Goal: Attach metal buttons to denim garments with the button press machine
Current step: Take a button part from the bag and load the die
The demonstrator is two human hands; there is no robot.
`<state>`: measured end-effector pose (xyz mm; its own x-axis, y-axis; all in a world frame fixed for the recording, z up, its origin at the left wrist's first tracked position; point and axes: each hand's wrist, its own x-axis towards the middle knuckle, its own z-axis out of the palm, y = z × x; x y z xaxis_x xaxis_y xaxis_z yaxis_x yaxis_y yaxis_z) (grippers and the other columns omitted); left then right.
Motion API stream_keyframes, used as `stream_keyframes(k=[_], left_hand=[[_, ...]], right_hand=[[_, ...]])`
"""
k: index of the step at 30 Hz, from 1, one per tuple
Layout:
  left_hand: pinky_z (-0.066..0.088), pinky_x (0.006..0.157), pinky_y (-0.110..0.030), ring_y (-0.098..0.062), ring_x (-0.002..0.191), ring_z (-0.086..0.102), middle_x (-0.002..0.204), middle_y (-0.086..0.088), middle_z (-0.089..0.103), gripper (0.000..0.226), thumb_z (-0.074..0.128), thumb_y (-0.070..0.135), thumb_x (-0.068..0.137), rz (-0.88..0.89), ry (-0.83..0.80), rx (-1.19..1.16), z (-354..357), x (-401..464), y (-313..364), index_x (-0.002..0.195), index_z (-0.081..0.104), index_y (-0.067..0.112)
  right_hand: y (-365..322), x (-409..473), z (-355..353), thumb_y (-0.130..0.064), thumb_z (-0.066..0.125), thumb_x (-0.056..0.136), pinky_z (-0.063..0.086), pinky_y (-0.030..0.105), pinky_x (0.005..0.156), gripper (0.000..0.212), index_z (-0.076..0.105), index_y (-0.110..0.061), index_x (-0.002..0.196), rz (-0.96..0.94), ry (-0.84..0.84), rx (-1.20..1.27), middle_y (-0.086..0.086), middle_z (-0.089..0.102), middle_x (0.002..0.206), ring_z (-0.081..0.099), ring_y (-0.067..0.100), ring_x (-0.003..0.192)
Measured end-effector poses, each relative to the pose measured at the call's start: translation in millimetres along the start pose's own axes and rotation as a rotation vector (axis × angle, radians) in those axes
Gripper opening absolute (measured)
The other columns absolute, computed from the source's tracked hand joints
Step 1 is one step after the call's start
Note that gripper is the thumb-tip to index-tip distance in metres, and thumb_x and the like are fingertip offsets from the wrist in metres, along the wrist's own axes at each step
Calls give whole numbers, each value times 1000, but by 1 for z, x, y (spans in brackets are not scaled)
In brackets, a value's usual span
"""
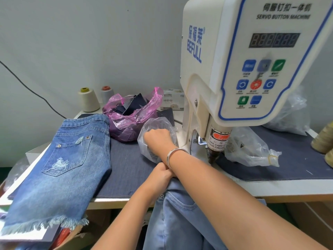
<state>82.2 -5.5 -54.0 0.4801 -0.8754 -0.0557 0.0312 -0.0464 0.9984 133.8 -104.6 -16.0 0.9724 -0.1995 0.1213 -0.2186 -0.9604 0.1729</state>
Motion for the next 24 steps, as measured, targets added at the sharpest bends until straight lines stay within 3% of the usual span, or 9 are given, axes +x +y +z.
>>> stream_keyframes(k=[5, 8, 12, 17, 22, 24], left_hand=[[49, 60, -19, -5, 64, 62, 63, 4, 67, 23, 53, 13, 71, -4, -20, 7, -2, -1, -1, 60, 70, 23], [51, 63, -21, -8, 71, 66, 71, 0, 71, 21, 55, 13, 71, 0, -10, 10, -2, -1, -1, 66, 73, 22], [49, 59, -17, -4, 66, 66, 65, 3, 70, 22, 55, 14, 70, 4, -12, 25, -1, -2, 1, 63, 73, 24], [48, 57, -14, -3, 61, 64, 60, 5, 69, 23, 56, 13, 69, 1, -20, 28, 1, -3, 2, 55, 71, 23], [49, 58, -15, -5, 63, 67, 63, 2, 71, 21, 56, 11, 66, -1, -13, 11, 0, -3, 4, 57, 73, 20], [49, 58, -16, -7, 63, 67, 64, 0, 71, 22, 55, 10, 66, 0, 0, 1, 0, -4, 5, 59, 73, 19]], right_hand=[[0, -4, -1, 0, 58, 81, 40, 34, 65, 32, 59, -7, 112, 31, 22, 63, 9, 65, 108, 64, 30, 98], [1, -7, -3, -5, 57, 82, 38, 33, 67, 29, 60, -9, 111, 29, 15, 36, 7, 65, 108, 64, 28, 98], [0, -11, -7, -10, 55, 86, 36, 32, 67, 23, 59, -12, 108, -10, 43, -48, 4, 66, 104, 64, 25, 93], [4, -14, -7, -9, 57, 87, 37, 33, 68, 27, 57, -7, 114, 94, 30, 172, 12, 64, 110, 63, 32, 101], [9, -29, -8, -10, 51, 92, 38, 31, 65, 16, 62, -8, 102, 218, 149, 422, 14, 67, 98, 62, 34, 92], [9, -38, -9, -16, 52, 91, 44, 33, 72, 17, 65, -11, 100, 246, 168, 559, 11, 69, 97, 61, 30, 93]])
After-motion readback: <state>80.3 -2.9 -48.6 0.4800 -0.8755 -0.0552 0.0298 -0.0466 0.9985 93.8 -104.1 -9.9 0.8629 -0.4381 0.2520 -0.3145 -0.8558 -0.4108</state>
